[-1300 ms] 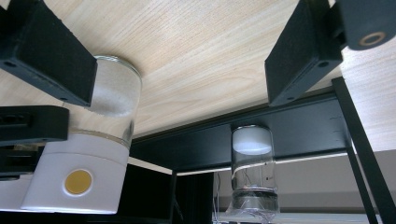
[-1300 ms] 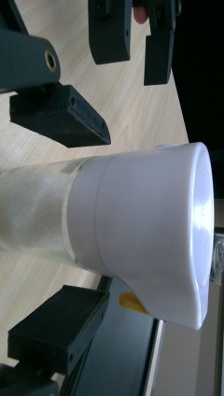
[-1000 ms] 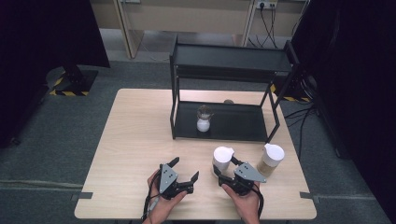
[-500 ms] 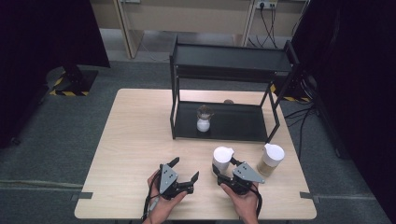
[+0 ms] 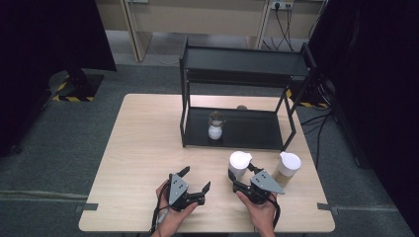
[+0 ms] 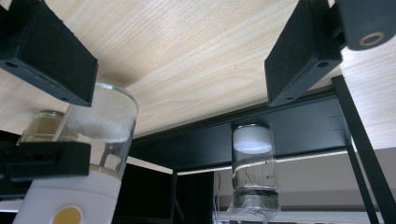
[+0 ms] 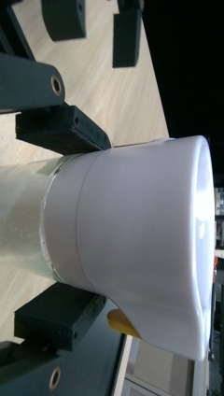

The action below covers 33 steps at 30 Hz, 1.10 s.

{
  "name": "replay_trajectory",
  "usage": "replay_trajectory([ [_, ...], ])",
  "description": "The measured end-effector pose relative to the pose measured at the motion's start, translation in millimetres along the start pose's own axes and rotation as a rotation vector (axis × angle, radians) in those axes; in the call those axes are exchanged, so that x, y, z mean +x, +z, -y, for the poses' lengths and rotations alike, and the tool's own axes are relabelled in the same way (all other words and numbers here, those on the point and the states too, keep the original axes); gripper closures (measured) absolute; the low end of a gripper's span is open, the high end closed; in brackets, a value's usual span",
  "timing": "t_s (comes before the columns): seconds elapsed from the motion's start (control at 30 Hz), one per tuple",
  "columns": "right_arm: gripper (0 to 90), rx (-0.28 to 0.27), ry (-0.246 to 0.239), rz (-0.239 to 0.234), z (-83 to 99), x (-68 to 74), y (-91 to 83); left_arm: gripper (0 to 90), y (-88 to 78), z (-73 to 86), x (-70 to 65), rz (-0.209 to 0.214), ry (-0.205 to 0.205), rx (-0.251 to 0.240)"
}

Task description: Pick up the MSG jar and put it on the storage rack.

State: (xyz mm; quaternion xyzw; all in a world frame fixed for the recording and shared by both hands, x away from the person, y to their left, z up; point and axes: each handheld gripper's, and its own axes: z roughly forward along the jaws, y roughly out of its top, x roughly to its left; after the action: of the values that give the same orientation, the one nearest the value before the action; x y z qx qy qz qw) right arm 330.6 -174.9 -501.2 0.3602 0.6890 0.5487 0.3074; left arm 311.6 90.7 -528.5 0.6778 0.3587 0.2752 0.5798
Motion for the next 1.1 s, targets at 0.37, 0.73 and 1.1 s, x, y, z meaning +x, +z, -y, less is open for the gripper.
replay_trajectory([
  [0.37,30.8,-0.028,0.011,0.042,-14.5,-10.3,3.0,9.1,0.0,0.0,0.4,-0.001,-0.005,0.001],
  [0.73,30.9,-0.044,0.016,0.073,-27.8,-18.2,13.6,9.1,-0.1,0.1,0.6,-0.001,-0.008,-0.001],
  [1.1,30.8,-0.055,0.027,0.102,-39.5,-26.0,24.8,9.1,-0.2,0.1,0.7,-0.002,-0.011,-0.003],
])
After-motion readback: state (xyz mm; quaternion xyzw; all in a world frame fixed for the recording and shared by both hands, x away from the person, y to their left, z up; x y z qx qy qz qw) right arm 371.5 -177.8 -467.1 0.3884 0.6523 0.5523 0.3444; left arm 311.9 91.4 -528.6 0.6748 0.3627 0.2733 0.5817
